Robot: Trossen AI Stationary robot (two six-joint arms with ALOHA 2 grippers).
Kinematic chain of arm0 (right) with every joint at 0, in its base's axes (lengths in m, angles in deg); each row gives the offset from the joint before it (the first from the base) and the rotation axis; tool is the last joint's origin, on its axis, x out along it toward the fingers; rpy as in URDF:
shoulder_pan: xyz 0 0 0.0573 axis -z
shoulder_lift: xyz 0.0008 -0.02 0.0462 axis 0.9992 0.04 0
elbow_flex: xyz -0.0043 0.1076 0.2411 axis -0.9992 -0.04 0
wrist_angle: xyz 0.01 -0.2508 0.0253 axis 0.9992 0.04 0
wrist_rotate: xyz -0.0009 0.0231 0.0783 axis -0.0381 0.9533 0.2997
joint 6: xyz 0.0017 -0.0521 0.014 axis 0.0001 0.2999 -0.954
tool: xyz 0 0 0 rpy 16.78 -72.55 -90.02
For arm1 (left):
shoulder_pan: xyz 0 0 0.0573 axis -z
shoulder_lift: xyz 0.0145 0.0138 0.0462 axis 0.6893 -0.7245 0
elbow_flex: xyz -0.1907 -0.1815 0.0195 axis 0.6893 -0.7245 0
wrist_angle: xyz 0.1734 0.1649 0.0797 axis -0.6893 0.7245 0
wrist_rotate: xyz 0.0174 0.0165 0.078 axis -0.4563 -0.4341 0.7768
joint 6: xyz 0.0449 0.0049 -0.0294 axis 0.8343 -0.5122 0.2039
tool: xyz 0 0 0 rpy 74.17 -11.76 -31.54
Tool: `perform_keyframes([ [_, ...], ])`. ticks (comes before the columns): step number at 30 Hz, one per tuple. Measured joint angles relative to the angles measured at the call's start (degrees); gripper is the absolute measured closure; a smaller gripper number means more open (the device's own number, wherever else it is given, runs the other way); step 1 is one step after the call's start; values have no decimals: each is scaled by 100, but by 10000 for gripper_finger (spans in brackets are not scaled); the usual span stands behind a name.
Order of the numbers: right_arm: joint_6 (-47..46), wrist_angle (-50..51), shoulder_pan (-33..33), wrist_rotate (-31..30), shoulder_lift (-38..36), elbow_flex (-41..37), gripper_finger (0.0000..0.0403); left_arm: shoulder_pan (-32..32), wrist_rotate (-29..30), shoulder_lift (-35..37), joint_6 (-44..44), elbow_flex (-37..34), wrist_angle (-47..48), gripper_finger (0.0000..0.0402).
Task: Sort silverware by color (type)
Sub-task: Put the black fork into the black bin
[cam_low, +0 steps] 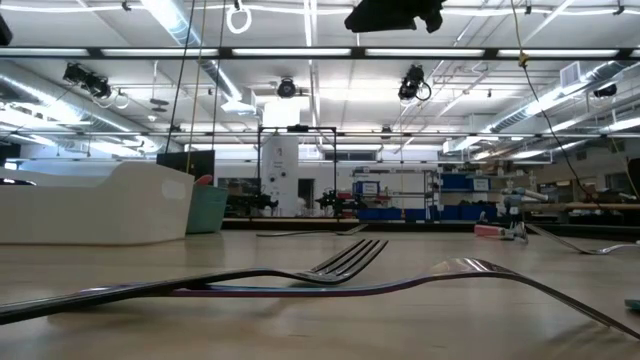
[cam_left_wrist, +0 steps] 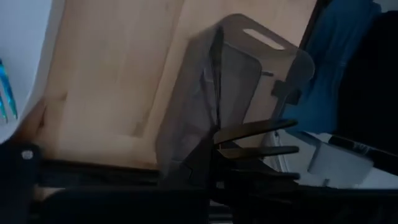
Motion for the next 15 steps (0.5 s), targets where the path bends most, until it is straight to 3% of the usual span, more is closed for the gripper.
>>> perform_keyframes([
  [7,2,-2,0,0,0,0,311,265,226,-134,25,-1,-135,365],
  [15,1,-4,0,0,2,0,312,543,268,-852,227,-1,6,365],
])
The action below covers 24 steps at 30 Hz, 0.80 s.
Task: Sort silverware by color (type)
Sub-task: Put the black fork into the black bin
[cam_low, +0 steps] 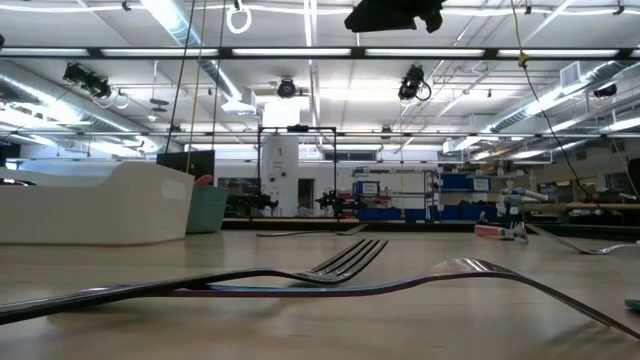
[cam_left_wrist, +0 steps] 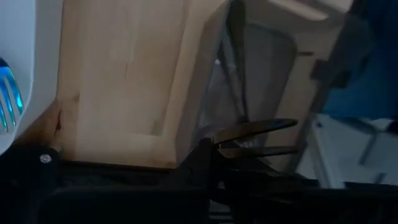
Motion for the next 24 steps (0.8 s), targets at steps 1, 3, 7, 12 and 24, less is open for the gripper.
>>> perform_keyframes([
  [1,1,0,0,0,0,0,312,19,2,-108,87,0,-7,365],
  [3,1,0,0,0,0,0,312,53,5,-328,239,0,-15,365],
  [7,3,0,0,-2,0,0,311,59,4,-664,392,-4,-65,365],
  [12,4,0,0,-2,0,0,311,55,-20,-889,426,-4,-318,365],
  [24,8,0,0,-4,0,0,312,59,185,-911,432,-4,-900,365],
])
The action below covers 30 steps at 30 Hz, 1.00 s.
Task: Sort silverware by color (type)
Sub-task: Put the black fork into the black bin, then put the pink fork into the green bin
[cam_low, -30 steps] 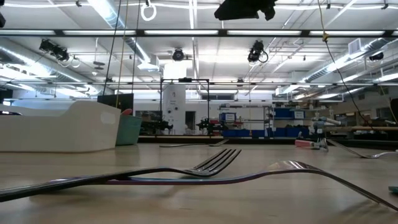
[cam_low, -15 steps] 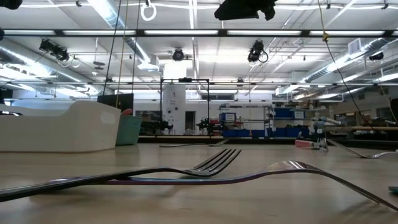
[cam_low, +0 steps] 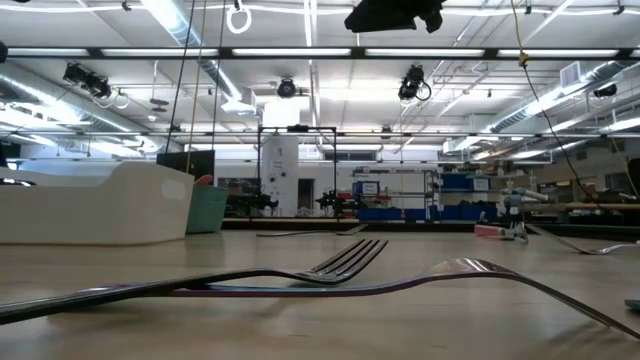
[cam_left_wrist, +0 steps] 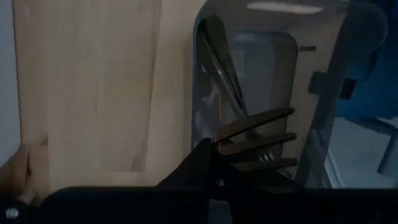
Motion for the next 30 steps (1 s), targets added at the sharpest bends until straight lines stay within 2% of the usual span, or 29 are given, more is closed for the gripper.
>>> perform_keyframes([
  [8,-12,2,40,-2,0,0,312,-4,36,0,-1,0,-27,360],
  [20,-6,92,83,-7,0,0,311,-4,40,0,134,0,-515,280],
  [30,-31,134,90,-4,0,0,311,-191,98,0,549,0,-376,276],
])
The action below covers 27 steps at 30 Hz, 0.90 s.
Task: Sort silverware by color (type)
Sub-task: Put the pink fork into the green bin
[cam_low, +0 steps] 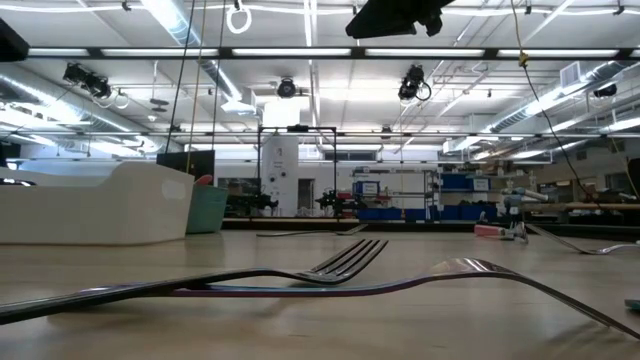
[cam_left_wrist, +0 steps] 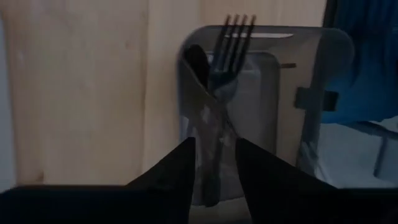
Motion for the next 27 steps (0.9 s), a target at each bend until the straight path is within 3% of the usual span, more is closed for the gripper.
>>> perform_keyframes([
  [4,-435,100,1,364,0,0,312,-202,193,0,401,-2,34,276],
  [9,-1017,492,-52,1845,0,0,313,-521,237,0,860,-2,28,276],
  [12,-1243,806,-132,2297,0,0,313,-719,237,0,1064,-2,-4,276],
  [21,-1348,1546,-188,2138,0,-38,313,-1167,235,2,1540,134,-152,276],
  [27,-2301,2978,-188,1980,0,-39,313,-1381,345,2,2389,170,-446,276],
])
